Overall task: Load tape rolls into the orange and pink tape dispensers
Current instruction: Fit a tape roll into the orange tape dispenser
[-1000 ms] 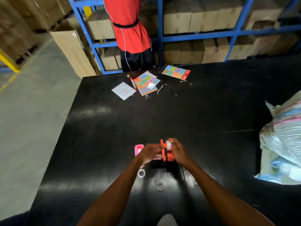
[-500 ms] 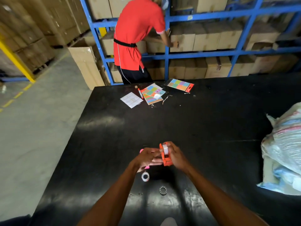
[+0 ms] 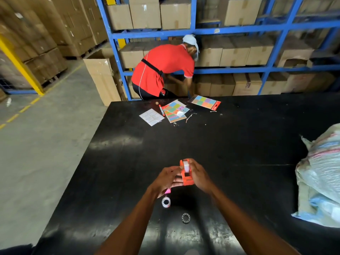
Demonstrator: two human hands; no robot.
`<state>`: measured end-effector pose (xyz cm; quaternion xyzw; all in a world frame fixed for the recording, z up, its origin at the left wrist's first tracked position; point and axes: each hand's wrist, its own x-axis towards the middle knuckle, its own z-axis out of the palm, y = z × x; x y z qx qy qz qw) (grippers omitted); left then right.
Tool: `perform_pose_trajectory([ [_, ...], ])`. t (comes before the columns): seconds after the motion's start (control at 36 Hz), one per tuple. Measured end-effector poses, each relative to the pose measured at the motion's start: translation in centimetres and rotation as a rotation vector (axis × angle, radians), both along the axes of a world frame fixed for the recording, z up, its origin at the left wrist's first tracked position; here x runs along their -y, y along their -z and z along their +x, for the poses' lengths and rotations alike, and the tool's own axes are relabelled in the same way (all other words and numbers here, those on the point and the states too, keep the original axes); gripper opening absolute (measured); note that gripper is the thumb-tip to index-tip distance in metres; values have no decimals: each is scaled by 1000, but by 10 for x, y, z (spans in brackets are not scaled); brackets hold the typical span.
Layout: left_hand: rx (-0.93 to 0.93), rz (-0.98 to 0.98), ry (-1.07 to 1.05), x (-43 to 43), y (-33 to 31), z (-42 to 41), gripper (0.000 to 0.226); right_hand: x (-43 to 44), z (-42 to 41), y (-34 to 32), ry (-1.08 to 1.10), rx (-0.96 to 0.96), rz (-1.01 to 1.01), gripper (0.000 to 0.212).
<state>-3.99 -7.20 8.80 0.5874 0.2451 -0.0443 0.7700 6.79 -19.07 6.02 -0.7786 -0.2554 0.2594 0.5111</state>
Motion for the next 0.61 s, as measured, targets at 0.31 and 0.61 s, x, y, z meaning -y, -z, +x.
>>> perform_pose_trajectory([
  [0.31,4,-95,-38,11,5,-5,36,6,3,2,21,281,-136,36],
  [0.61,20,-82,-112,0,10,-11,37,19,-1,-15,-211,399,-21,44],
])
